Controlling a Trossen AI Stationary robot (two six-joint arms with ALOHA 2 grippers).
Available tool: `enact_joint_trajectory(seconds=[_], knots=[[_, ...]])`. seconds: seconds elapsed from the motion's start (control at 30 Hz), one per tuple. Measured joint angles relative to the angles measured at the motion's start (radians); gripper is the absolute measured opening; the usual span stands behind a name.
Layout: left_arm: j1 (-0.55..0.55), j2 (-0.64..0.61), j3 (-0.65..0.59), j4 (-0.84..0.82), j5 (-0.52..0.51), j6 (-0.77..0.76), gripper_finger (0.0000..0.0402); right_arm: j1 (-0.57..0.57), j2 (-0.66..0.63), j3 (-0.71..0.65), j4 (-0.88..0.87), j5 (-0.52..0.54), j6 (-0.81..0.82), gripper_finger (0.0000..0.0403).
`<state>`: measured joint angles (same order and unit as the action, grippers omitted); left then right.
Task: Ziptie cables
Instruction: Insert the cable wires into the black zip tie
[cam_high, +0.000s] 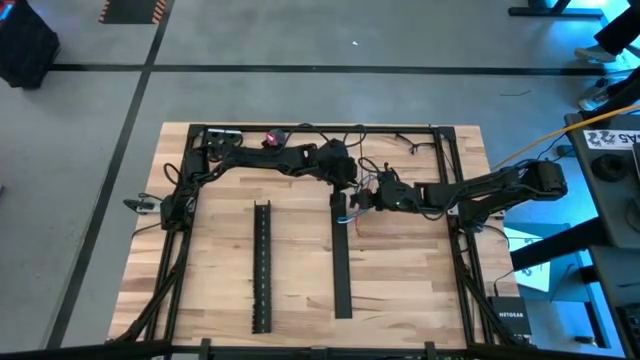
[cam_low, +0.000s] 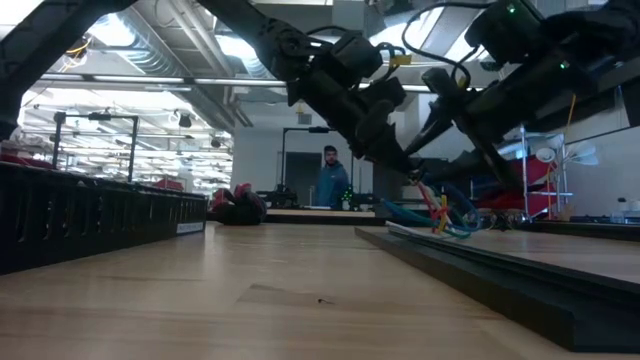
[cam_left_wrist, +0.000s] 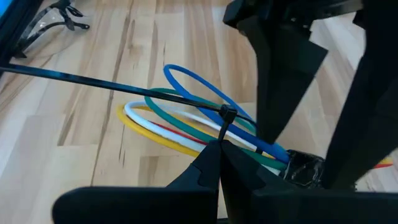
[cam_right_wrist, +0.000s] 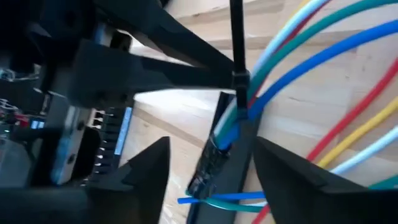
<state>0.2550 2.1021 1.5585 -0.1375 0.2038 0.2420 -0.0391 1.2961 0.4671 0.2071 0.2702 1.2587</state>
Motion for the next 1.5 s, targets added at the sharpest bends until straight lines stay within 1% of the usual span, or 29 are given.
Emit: enact_joint_trajectory(seconds=[0.07, 0.13, 0.2, 0.3, 0.4, 0.47, 0.53, 0.6, 0.63, 0.7, 0.77, 0.87, 1.0, 1.07, 1.13, 1.23, 1.33, 1.43, 1.5], knots=[[0.0, 0.0, 0.0, 0.002, 0.0, 0.0, 0.0, 0.001, 0.0, 0.0, 0.003, 0.016, -0.002, 0.0249], [0.0, 0.0, 0.0, 0.01, 0.001, -0.003, 0.0, 0.001, 0.0, 0.0, 0.003, 0.023, -0.002, 0.0256], [0.0, 0.0, 0.0, 0.02, 0.002, -0.009, 0.0, 0.001, 0.01, 0.0, 0.005, 0.033, -0.001, 0.0253], [0.0, 0.0, 0.001, 0.026, 0.003, -0.01, 0.0, 0.001, 0.039, -0.001, 0.017, 0.036, 0.023, 0.0229], [0.0, 0.0, 0.001, 0.025, 0.003, -0.01, 0.0, 0.001, 0.082, -0.001, 0.044, 0.02, 0.03, 0.0189], [0.0, 0.0, 0.001, 0.025, 0.003, -0.01, 0.0, 0.001, 0.101, 0.007, 0.058, 0.015, 0.021, 0.0153], [0.0, 0.0, 0.001, 0.025, 0.003, -0.008, 0.0, 0.001, 0.106, 0.015, 0.067, 0.001, -0.001, 0.0105], [0.0, -0.001, 0.001, 0.024, 0.006, -0.008, 0.0, 0.001, 0.107, 0.024, 0.063, -0.032, -0.043, 0.0048], [0.0, -0.002, 0.001, 0.023, 0.004, -0.008, 0.0, 0.005, 0.107, 0.029, 0.058, -0.047, -0.07, 0.003], [0.004, -0.005, 0.001, 0.019, 0.005, -0.008, 0.0, 0.021, 0.103, 0.051, 0.031, -0.065, -0.103, 0.0025], [0.011, -0.014, 0.001, 0.016, 0.001, -0.011, 0.0, 0.041, 0.101, 0.087, -0.019, -0.094, -0.114, 0.0033], [0.027, -0.024, 0.001, 0.029, -0.036, -0.01, 0.0, 0.087, 0.1, 0.134, -0.096, -0.136, -0.141, 0.0035], [0.046, -0.024, 0.002, 0.027, -0.049, -0.02, 0.0, 0.106, 0.1, 0.141, -0.119, -0.123, -0.141, 0.0028], [0.049, -0.024, 0.002, 0.026, -0.049, -0.027, 0.0, 0.104, 0.1, 0.141, -0.122, -0.104, -0.138, 0.0035], [0.048, -0.024, 0.002, 0.025, -0.045, -0.025, 0.0, 0.104, 0.1, 0.141, -0.126, -0.103, -0.138, 0.0059], [0.039, -0.024, 0.002, 0.024, -0.028, -0.006, 0.0, 0.105, 0.099, 0.141, -0.134, -0.107, -0.14, 0.0114], [0.026, -0.024, 0.002, 0.017, -0.022, 0.0, 0.0, 0.095, 0.075, 0.141, -0.175, -0.134, -0.153, 0.0172], [0.014, -0.024, 0.002, 0.017, -0.022, 0.002, 0.0, 0.068, 0.003, 0.141, -0.274, -0.172, -0.202, 0.0221], [0.009, -0.027, 0.002, 0.014, -0.021, 0.011, 0.0, 0.054, -0.071, 0.141, -0.35, -0.175, -0.248, 0.0244]])
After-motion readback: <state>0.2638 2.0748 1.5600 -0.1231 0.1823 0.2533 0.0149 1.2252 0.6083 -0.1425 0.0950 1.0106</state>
